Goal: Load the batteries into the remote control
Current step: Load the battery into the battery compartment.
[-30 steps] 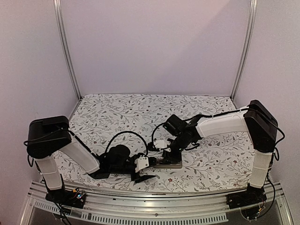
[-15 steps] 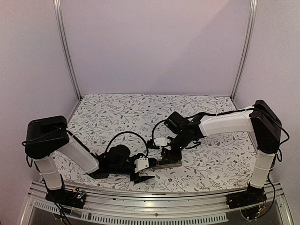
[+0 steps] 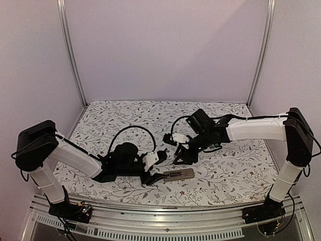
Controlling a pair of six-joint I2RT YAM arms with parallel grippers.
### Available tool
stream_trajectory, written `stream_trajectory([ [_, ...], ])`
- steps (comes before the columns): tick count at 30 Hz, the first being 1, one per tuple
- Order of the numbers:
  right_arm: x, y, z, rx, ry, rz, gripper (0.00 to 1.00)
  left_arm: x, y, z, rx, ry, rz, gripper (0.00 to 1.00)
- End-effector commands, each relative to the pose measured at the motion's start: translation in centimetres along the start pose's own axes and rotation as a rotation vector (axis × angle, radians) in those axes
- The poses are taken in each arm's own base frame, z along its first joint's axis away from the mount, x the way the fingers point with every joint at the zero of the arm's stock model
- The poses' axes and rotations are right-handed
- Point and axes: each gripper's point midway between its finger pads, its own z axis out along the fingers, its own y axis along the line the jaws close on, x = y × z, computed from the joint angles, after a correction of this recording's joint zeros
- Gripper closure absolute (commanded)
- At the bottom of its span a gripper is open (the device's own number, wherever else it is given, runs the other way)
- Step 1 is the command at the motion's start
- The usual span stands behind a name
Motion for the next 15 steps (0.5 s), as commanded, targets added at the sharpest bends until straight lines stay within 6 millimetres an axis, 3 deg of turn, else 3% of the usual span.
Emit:
stream_trajectory([
  [1, -2.2, -4.6, -5.3, 0.166, -0.193, 0.186, 0.53, 0.3, 7.4, 0.4, -0.18, 0.122, -0.358, 0.34],
  [3, -1.4, -6.2, -6.7, 0.267, -0.2, 0.273, 0.53, 0.8, 10.0, 1.8, -0.261, 0.229, -0.419, 0.35],
  [5, -0.4, -7.0, -7.3, 0.341, -0.188, 0.324, 0.53, 2.0, 10.8, 3.2, -0.296, 0.335, -0.429, 0.31],
  [10, 0.8, -6.2, -7.6, 0.342, -0.197, 0.362, 0.53, 3.6, 12.8, 4.7, -0.382, 0.43, -0.436, 0.25],
  [15, 1.8, -5.5, -8.1, 0.353, -0.206, 0.378, 0.52, 5.9, 12.8, 5.3, -0.383, 0.532, -0.461, 0.3],
])
